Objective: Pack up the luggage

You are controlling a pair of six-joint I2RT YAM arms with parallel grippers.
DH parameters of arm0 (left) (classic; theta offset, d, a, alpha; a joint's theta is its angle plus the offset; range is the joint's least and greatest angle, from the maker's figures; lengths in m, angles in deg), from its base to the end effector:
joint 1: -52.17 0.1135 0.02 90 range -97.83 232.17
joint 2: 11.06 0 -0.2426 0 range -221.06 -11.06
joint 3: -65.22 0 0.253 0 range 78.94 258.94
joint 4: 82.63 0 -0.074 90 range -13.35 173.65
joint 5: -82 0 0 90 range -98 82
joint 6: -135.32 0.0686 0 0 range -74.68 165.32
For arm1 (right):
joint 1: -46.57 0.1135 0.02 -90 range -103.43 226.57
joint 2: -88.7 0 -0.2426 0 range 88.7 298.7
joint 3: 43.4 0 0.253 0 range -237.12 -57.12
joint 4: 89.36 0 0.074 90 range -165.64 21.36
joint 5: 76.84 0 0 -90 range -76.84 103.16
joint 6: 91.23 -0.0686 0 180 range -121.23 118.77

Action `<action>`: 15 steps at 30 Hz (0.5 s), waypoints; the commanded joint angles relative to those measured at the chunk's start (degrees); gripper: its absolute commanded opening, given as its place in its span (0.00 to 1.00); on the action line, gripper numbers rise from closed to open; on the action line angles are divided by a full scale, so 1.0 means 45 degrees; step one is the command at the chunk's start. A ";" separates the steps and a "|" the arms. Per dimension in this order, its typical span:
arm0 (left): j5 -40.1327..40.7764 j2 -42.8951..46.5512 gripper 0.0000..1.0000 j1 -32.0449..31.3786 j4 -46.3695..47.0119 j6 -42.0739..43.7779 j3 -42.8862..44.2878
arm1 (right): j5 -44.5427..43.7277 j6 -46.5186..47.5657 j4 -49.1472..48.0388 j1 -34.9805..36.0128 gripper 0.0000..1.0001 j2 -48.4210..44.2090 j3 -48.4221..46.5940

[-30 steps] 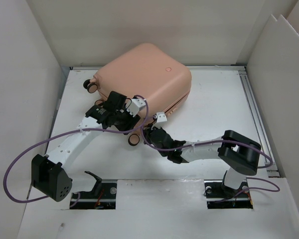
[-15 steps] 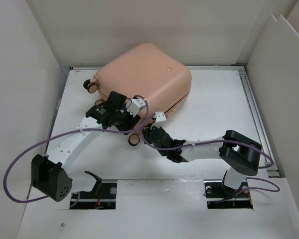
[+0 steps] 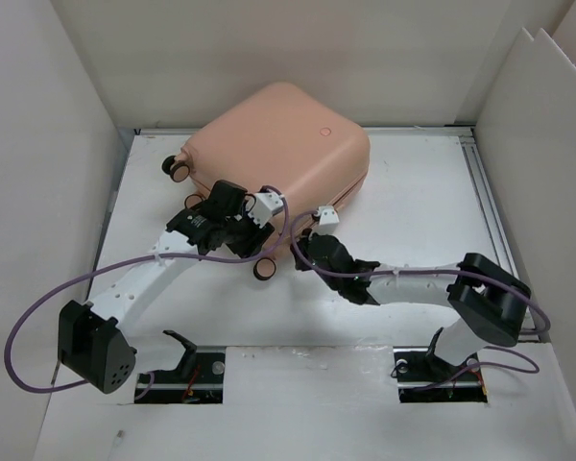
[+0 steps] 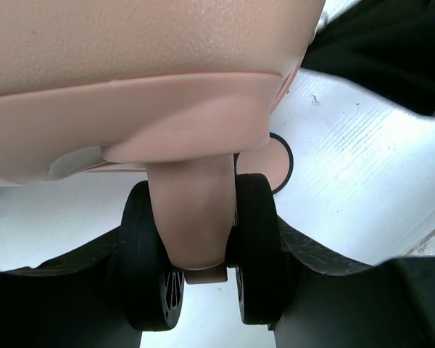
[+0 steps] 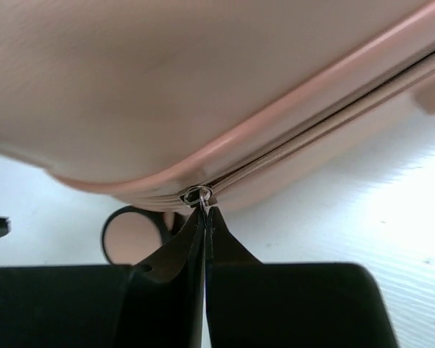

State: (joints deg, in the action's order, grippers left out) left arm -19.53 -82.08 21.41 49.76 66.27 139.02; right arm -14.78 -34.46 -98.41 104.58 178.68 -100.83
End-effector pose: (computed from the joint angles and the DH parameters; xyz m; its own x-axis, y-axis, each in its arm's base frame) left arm 0.2456 -0.1621 0.2556 -0.3430 0.6119 -0.7127 0.7984 0.5897 0.1220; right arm 0.2162 0.2854 0.1663 -0.4626 0.1733 -0.8695 -0.3206 0.8817 0.3463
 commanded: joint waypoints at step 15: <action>0.0004 0.1289 0.00 0.0039 -0.2136 0.1243 -0.0186 | -0.0102 0.3360 -0.0565 -0.5644 0.00 -0.0523 0.0026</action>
State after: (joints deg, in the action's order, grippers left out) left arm -19.53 -81.29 21.41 49.34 67.50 138.62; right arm -9.95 -25.11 -98.41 85.48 175.86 -98.73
